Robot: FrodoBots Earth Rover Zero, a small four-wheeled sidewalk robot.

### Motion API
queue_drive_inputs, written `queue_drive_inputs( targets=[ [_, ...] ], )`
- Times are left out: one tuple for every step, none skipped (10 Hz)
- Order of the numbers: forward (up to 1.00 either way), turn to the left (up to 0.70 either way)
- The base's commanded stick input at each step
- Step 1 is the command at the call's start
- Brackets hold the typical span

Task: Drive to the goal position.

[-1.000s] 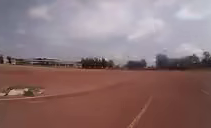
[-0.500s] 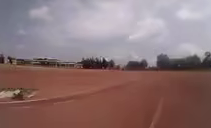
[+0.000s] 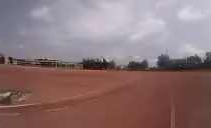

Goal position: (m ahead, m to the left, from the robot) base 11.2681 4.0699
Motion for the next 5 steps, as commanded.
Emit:
queue_drive_inputs(
  targets=[
    [0.70,0.00],
    [0.70,0.00],
    [0.70,0.00],
    [0.70,0.00],
    [0.70,0.00]
  ],
)
